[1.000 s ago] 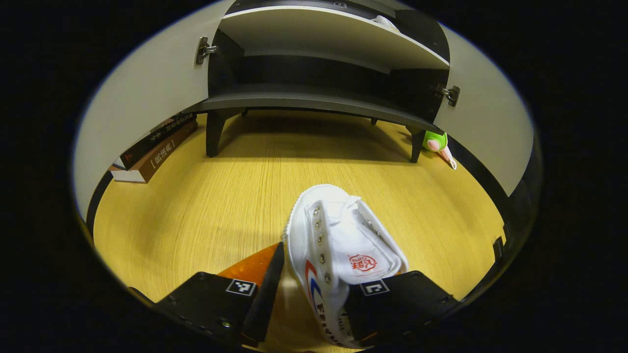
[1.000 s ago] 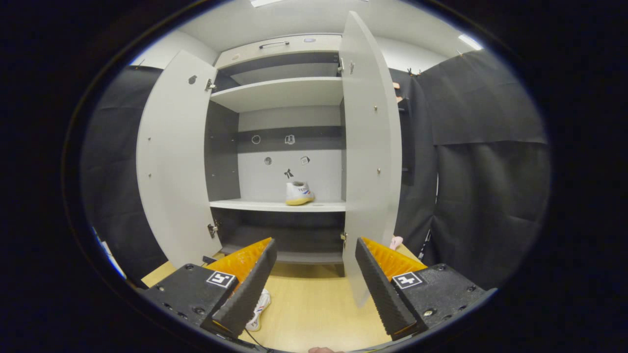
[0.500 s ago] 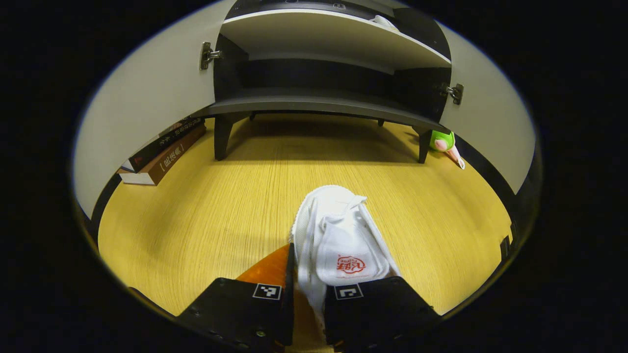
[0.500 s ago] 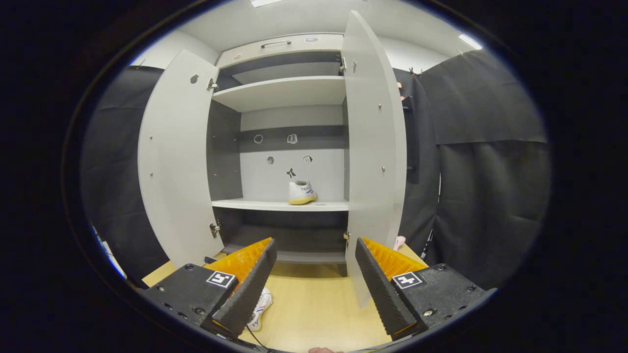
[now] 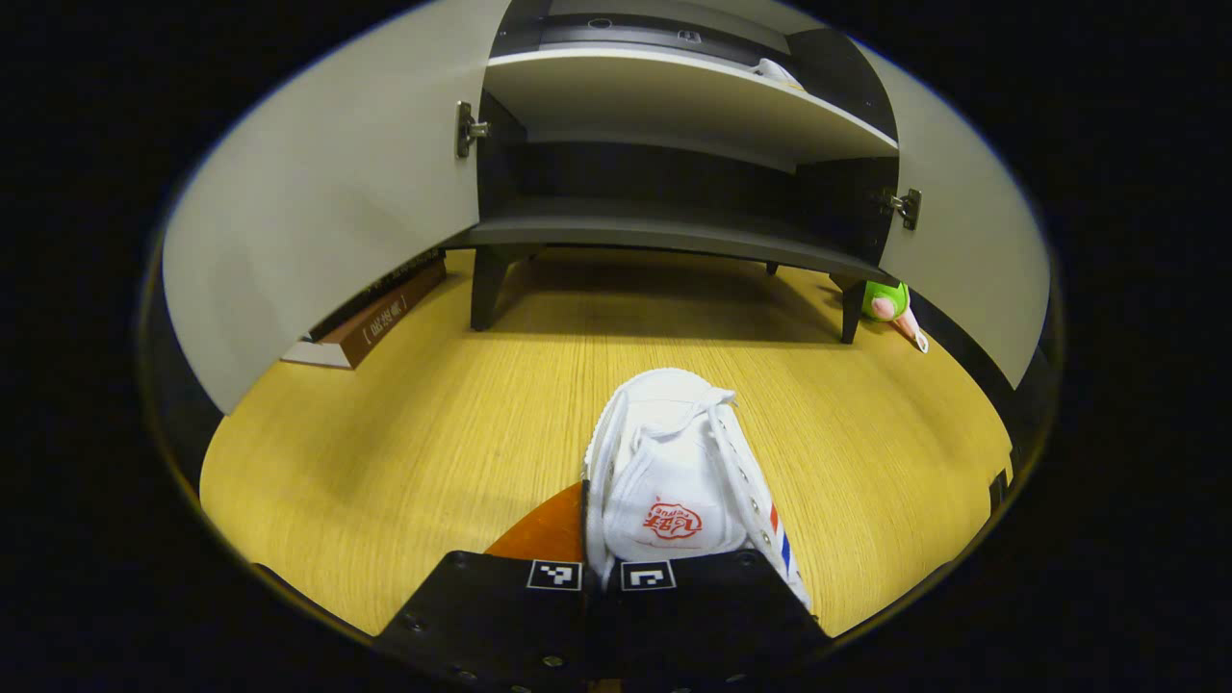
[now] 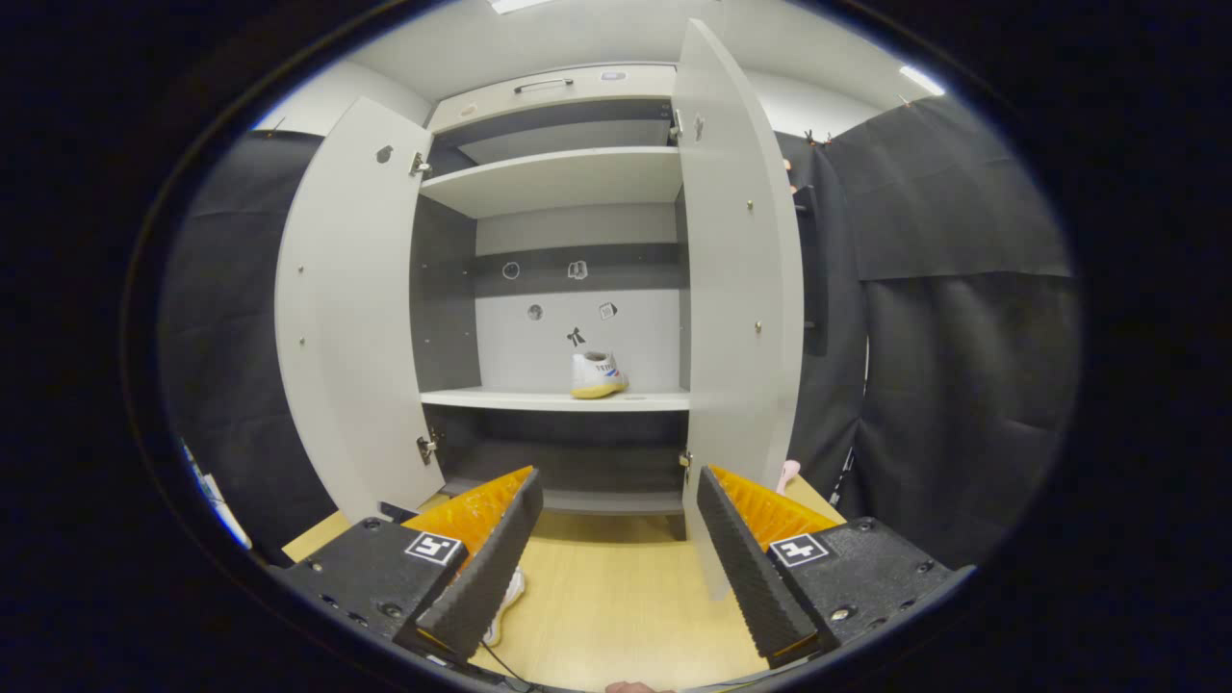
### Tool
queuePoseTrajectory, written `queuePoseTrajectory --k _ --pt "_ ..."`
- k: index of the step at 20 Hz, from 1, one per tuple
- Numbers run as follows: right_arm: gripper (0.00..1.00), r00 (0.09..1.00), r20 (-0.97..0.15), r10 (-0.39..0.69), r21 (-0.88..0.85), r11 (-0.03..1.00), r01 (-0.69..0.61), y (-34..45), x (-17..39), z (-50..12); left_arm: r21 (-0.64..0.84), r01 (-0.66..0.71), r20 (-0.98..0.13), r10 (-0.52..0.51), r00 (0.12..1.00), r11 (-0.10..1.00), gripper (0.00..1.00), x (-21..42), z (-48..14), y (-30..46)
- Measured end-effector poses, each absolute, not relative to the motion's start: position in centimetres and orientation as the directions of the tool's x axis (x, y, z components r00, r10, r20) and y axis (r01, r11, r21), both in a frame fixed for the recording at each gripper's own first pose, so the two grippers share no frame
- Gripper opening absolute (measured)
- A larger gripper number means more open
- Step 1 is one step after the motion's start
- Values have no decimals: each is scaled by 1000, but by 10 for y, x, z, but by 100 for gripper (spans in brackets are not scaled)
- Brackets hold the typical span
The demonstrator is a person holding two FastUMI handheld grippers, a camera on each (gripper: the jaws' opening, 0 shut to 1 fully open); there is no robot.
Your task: Grab one shoe with the right hand and put it into the shoe cabinet, grab the other shoe with the left hand and put it into the shoe cabinet; then close the right door with the right hand and the left door with the left hand.
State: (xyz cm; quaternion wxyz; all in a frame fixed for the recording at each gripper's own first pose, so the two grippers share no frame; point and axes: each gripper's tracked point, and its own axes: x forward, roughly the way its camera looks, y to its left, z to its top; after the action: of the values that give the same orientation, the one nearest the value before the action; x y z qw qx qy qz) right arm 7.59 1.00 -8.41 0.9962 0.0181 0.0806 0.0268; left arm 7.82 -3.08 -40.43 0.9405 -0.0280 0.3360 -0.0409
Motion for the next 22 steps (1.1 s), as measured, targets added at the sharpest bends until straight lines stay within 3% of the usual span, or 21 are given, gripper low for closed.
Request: queuePoseTrajectory --k 7,8,9,13,22 --pt "100 989 -134 65 33 998 -61 17 69 -75 -91 65 -546 -104 832 994 0 74 -313 -29" --pt "100 990 -128 66 33 998 -62 18 68 -73 -87 72 -525 -107 844 994 12 77 -294 -31" --pt "100 990 -122 67 33 997 -63 19 67 -71 -83 78 -504 -109 857 994 0 80 -274 -34" --pt "100 992 -103 77 25 997 -74 24 62 -64 -104 104 -433 -139 891 989 1 75 -201 -35" --pt "100 993 -73 95 40 995 -92 31 58 -55 -152 126 -372 -175 911 980 0 171 -98 -62"
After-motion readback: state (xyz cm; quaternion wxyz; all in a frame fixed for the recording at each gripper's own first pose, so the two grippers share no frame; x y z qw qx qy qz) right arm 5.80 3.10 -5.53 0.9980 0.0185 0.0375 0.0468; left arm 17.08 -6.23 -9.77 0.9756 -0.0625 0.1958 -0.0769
